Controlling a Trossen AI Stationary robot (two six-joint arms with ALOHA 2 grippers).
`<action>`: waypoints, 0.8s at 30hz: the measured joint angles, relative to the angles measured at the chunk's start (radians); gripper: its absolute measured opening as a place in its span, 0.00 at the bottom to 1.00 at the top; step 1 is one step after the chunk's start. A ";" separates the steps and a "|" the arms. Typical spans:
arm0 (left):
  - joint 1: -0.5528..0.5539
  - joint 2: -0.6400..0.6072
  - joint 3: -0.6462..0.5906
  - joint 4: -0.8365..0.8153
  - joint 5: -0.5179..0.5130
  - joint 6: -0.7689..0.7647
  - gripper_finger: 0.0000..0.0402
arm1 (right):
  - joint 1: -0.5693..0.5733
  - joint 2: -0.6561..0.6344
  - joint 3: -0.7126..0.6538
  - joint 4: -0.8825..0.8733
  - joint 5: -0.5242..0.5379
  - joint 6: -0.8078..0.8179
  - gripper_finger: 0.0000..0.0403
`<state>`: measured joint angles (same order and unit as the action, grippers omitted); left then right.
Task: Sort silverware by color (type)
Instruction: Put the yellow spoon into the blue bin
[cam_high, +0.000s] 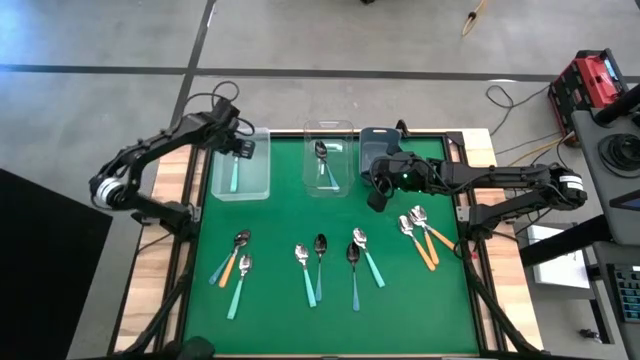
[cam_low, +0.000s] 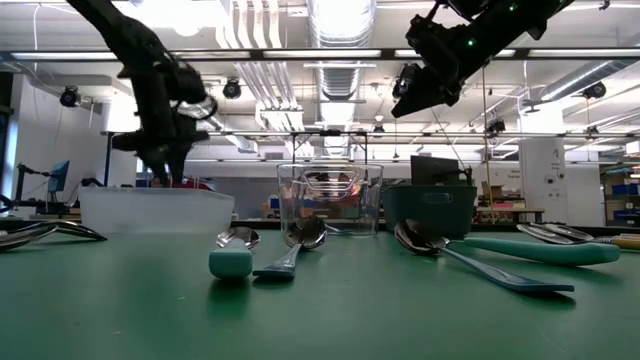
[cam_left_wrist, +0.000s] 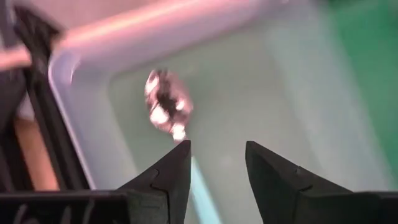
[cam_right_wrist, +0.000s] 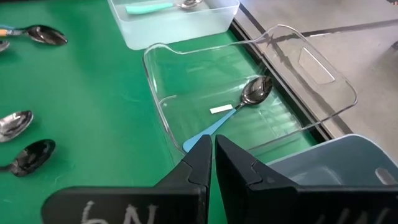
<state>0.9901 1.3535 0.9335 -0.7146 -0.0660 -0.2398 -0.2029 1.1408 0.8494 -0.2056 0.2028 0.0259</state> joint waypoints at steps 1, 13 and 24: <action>-0.017 -0.030 -0.006 0.015 0.000 0.003 0.34 | 0.000 0.000 0.000 0.004 0.000 0.015 0.03; -0.422 -0.283 -0.038 0.394 -0.004 0.123 0.31 | 0.000 0.000 0.013 0.003 -0.001 0.216 0.03; -0.677 -0.325 -0.223 0.895 -0.002 0.285 0.31 | 0.000 0.000 0.014 0.031 -0.080 0.316 0.03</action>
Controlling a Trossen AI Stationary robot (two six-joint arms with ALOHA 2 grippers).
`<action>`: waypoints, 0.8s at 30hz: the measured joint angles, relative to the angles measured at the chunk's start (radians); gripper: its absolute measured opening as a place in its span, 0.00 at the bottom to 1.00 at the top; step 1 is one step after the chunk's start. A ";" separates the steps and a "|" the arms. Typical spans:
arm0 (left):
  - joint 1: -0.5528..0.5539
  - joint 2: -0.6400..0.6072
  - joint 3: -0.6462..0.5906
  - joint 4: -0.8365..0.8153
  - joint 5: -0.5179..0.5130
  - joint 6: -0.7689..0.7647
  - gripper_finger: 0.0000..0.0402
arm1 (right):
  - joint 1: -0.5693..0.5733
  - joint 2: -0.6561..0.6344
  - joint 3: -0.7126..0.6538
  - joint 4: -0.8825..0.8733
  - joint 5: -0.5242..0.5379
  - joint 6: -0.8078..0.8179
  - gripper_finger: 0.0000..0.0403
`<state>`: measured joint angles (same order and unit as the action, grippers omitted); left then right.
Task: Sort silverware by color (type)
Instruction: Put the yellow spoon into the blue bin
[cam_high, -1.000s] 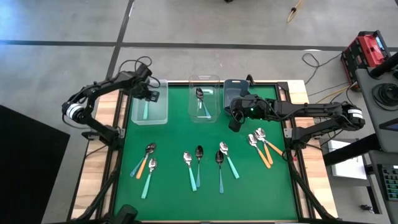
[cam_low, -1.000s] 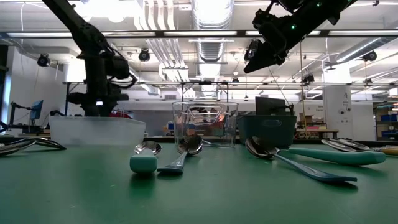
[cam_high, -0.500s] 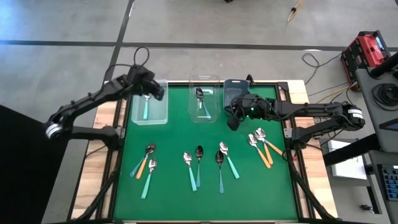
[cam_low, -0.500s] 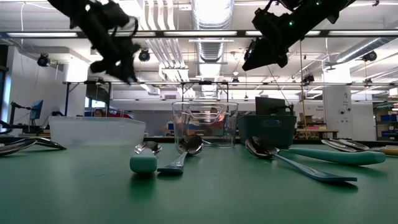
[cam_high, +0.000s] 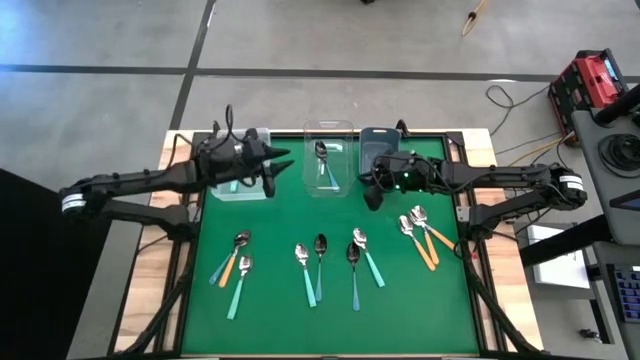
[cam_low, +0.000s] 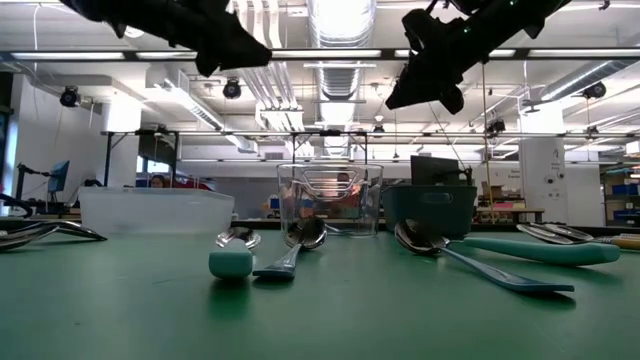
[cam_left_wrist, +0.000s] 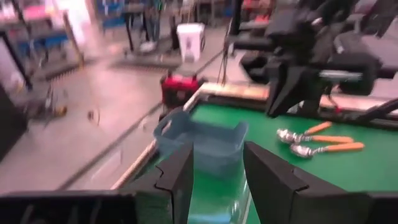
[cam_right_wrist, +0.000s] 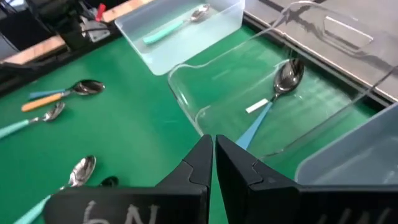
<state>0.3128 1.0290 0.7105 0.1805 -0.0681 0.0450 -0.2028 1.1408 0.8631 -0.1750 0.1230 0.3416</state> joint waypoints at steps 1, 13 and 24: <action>-0.003 0.001 -0.020 0.061 0.001 0.012 0.31 | 0.000 0.000 0.000 0.009 0.000 0.000 0.03; -0.001 0.042 -0.100 0.414 0.077 0.171 0.31 | 0.000 0.000 0.000 0.136 -0.053 0.033 0.03; 0.005 -0.008 -0.085 0.275 -0.027 0.207 0.31 | 0.000 0.008 0.004 0.211 -0.100 0.069 0.03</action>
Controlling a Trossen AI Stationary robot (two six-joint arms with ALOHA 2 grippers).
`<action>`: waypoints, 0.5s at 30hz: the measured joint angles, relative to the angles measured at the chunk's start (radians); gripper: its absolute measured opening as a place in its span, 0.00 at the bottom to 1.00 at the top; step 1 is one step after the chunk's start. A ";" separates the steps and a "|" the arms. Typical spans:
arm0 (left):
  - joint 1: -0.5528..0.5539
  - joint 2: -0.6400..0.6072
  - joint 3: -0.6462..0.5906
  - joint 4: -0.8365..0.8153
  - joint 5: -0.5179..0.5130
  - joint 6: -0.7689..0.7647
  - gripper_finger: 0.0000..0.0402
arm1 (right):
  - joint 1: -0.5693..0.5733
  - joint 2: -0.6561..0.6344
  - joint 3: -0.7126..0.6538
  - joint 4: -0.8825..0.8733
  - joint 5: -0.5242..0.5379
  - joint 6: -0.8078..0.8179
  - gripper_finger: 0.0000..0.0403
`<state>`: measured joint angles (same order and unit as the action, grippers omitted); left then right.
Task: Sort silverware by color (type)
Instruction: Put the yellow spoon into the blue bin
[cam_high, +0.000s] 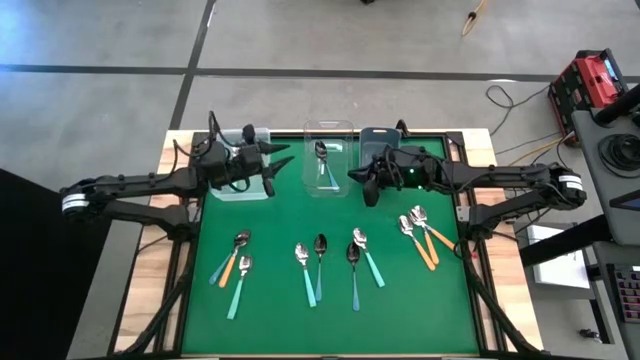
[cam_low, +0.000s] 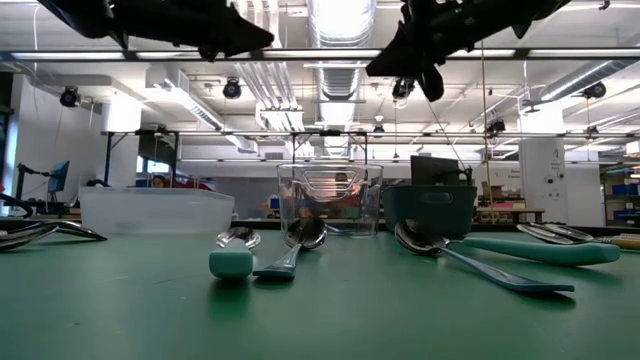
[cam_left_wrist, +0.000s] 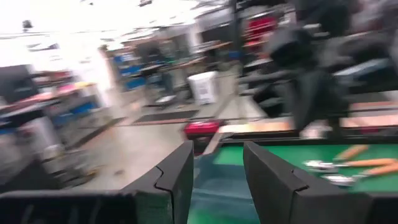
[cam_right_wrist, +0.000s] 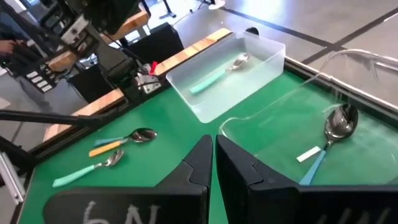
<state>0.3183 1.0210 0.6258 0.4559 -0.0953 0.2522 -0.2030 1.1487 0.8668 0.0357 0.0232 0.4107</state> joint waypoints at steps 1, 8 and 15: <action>0.000 -0.009 0.000 -0.011 -0.043 0.009 0.31 | 0.000 0.004 0.008 -0.018 0.000 0.000 0.03; 0.002 -0.045 0.000 -0.014 -0.142 0.022 0.31 | 0.004 0.106 0.145 -0.252 -0.050 -0.007 0.03; 0.004 -0.046 0.000 -0.019 -0.142 0.029 0.31 | 0.021 0.277 0.333 -0.730 -0.051 0.006 0.03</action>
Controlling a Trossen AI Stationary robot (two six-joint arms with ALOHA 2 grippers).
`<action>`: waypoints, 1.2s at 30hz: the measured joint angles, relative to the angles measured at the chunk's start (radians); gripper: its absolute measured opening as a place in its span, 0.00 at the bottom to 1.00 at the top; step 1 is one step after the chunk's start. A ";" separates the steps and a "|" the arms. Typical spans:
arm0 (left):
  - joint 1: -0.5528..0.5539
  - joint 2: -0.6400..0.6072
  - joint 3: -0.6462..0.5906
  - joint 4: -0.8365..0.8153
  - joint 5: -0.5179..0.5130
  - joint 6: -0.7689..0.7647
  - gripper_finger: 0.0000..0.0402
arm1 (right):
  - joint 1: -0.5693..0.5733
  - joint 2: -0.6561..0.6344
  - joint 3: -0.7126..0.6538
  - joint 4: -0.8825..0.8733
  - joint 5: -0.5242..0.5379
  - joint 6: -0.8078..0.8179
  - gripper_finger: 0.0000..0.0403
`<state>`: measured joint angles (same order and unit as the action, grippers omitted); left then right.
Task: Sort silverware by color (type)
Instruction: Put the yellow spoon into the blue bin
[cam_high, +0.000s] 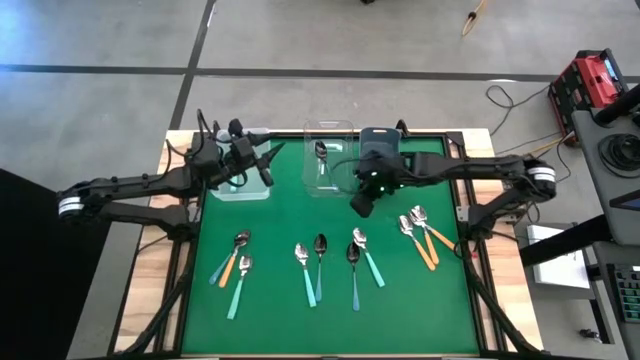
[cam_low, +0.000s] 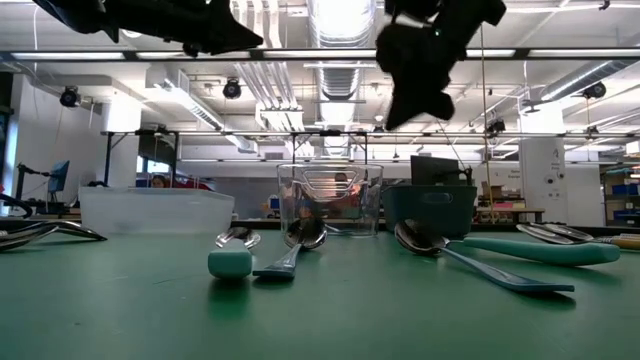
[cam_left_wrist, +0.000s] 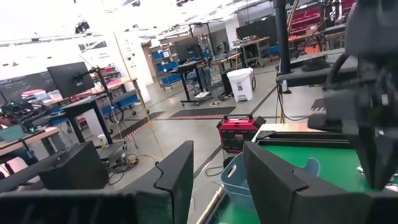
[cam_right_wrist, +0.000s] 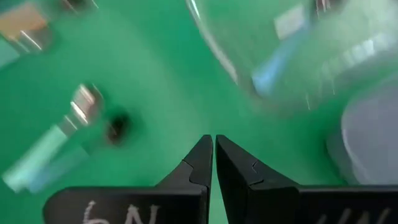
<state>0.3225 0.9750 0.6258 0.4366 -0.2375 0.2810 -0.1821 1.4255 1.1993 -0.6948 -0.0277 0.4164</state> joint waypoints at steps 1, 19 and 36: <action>0.000 -0.001 0.000 -0.003 0.000 0.000 0.31 | 0.001 0.026 0.024 -0.057 -0.001 0.008 0.03; 0.000 -0.081 0.000 -0.093 0.000 -0.005 0.31 | 0.157 0.112 -0.001 -0.457 -0.135 0.236 0.03; -0.001 -0.126 0.000 -0.142 0.019 -0.028 0.31 | 0.276 -0.060 -0.389 -0.389 -0.130 0.503 0.03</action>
<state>0.3218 0.8495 0.6258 0.2949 -0.2180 0.2527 0.0937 1.3657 0.8101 -1.0840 -0.1573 0.9192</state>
